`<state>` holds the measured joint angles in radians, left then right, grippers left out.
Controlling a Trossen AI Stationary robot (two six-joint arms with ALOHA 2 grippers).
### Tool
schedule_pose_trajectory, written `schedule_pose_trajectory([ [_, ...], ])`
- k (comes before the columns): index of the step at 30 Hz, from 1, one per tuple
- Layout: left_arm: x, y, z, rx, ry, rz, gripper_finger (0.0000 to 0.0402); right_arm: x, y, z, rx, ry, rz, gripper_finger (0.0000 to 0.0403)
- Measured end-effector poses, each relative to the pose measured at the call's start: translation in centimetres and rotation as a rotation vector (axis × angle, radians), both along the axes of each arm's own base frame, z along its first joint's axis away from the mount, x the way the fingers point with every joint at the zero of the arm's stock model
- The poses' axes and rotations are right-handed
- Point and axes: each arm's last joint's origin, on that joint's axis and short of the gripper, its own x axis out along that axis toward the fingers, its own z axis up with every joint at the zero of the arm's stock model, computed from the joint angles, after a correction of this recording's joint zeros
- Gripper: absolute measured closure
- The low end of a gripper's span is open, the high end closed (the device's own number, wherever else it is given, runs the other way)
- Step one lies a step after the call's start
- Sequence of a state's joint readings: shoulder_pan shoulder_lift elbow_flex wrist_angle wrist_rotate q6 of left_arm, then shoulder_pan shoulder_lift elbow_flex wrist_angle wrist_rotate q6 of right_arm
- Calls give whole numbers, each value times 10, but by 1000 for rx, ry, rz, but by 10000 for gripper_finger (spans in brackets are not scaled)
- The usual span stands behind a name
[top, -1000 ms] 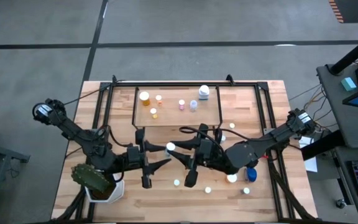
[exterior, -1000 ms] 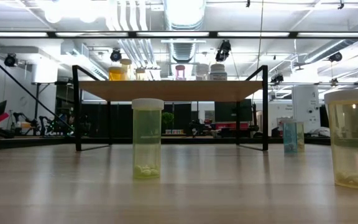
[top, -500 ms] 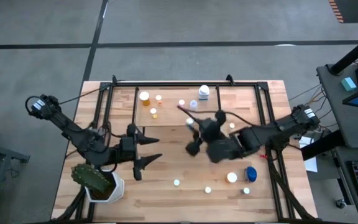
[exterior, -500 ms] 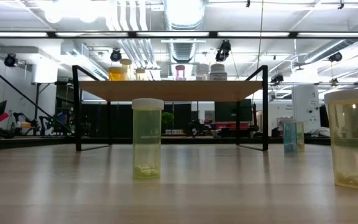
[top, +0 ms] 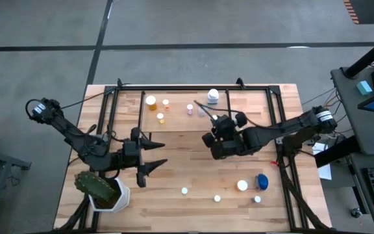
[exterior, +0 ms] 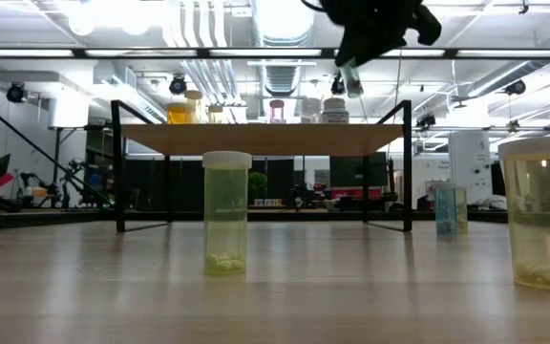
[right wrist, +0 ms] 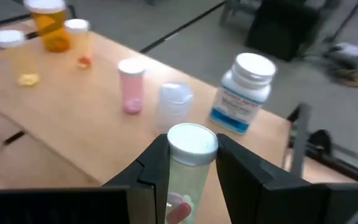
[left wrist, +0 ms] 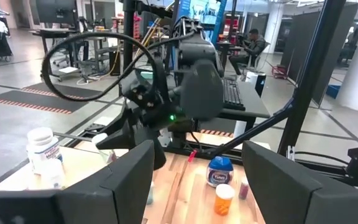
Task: Pick and place medicine bottles onto shelf by color
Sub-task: Put the blue pill bottle on the shelf
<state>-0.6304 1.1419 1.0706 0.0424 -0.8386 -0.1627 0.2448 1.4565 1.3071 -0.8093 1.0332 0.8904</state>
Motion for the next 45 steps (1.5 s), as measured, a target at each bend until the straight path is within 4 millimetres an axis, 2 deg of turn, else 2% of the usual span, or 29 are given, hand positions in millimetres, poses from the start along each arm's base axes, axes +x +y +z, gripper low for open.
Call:
schedule_pose_trajectory([
  [5,-2,1,2,6,-6,0,173,-7,-12,27,90,11,263,301],
  [8,-3,2,3,7,-8,0,173,-15,-23,43,139,-103,462,301],
  [10,-3,2,3,8,-7,0,173,-24,-33,45,133,-178,526,301],
  [16,-3,2,3,6,-8,0,173,-53,-49,25,-18,-301,503,301],
  [19,-3,2,3,5,-9,0,173,-57,-51,6,-77,-259,436,301],
  [23,-3,2,3,5,-9,6,173,-52,-53,-20,-87,-159,377,301],
  [28,-3,2,3,5,-9,8,173,-40,-53,-34,-137,-80,327,301],
  [38,-3,3,3,5,-9,11,173,-30,-61,-51,-156,-94,128,301],
  [45,-3,3,3,5,-8,14,173,-25,-61,-60,-133,-96,107,300],
])
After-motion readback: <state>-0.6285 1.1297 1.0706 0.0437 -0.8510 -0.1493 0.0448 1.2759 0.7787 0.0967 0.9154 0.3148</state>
